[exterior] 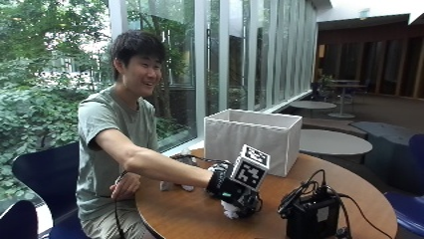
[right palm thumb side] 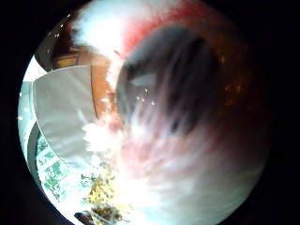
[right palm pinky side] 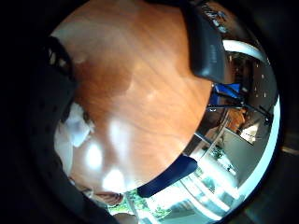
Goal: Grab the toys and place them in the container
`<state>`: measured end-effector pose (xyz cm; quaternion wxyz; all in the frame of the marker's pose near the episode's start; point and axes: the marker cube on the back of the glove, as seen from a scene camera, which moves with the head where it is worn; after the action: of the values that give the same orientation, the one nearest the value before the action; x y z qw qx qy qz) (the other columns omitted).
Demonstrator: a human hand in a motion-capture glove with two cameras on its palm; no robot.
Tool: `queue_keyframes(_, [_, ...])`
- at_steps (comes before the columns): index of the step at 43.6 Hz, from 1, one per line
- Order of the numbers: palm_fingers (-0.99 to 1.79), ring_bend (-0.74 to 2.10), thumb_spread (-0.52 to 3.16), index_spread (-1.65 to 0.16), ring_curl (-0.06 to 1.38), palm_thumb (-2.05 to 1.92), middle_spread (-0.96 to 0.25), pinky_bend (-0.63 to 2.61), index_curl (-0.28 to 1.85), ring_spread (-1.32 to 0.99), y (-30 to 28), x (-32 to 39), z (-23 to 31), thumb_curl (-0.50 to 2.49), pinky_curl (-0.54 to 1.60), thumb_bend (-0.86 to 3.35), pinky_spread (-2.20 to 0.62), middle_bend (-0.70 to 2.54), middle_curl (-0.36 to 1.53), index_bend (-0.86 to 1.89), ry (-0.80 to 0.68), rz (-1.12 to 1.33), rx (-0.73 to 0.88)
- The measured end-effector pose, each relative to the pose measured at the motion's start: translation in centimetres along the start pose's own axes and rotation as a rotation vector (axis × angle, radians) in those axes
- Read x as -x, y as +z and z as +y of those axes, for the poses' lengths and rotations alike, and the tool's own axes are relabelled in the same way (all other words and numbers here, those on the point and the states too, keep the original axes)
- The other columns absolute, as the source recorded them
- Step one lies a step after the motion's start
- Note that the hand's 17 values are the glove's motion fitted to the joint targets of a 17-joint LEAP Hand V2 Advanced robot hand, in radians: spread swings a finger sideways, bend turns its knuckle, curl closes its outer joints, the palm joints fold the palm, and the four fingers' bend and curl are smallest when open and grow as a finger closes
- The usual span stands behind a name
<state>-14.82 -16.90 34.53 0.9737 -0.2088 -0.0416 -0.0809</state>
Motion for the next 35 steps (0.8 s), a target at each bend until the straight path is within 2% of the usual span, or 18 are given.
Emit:
queue_keyframes(4, [1.04,1.06,1.17,-0.28,0.45,0.58,-0.27,0.81,0.22,-0.38,0.5,1.4,0.1,0.47,0.36,0.16,-0.33,0.61,0.54,0.27,-0.071,-0.027,0.010])
queue_keyframes(10, [1.14,1.10,0.98,-0.31,0.49,0.65,-0.30,0.82,0.28,-0.39,-3.6,0.4,0.5,0.55,0.39,0.15,-0.35,0.71,0.62,0.40,0.057,-0.070,-0.098])
queue_keyframes(13, [1.17,1.14,0.91,-0.30,0.51,0.66,-0.30,0.84,0.31,-0.39,-6.1,0.4,1.5,0.58,0.40,0.14,-0.35,0.76,0.65,0.48,0.057,-0.074,-0.138])
queue_keyframes(16, [1.17,1.16,0.84,-0.30,0.53,0.66,-0.30,0.85,0.35,-0.39,-9.7,1.0,3.7,0.61,0.41,0.12,-0.35,0.82,0.69,0.56,-0.025,-0.018,-0.173])
queue_keyframes(20, [1.14,1.19,0.77,-0.30,0.55,0.66,-0.29,0.87,0.40,-0.39,-17.5,3.1,8.7,0.65,0.43,0.10,-0.35,0.89,0.74,0.63,-0.256,0.162,-0.260])
queue_keyframes(22, [1.12,1.20,0.73,-0.30,0.56,0.66,-0.29,0.88,0.42,-0.39,-20.4,5.5,10.6,0.67,0.44,0.09,-0.36,0.91,0.75,0.66,-0.311,0.209,-0.327])
queue_keyframes(28, [1.08,1.23,0.65,-0.29,0.59,0.67,-0.28,0.91,0.49,-0.39,-27.2,12.1,14.0,0.71,0.46,0.07,-0.36,0.95,0.80,0.73,-0.177,0.169,-0.596])
queue_keyframes(33, [1.11,1.26,0.57,-0.29,0.60,0.66,-0.26,0.90,0.54,-0.38,-29.9,19.1,15.4,0.75,0.47,0.04,-0.35,0.98,0.82,0.79,-0.133,-0.011,-0.602])
queue_keyframes(35, [1.10,1.26,0.54,-0.28,0.60,0.66,-0.26,0.91,0.56,-0.37,-30.2,21.6,15.7,0.76,0.47,0.03,-0.35,0.99,0.83,0.80,-0.169,-0.019,-0.586])
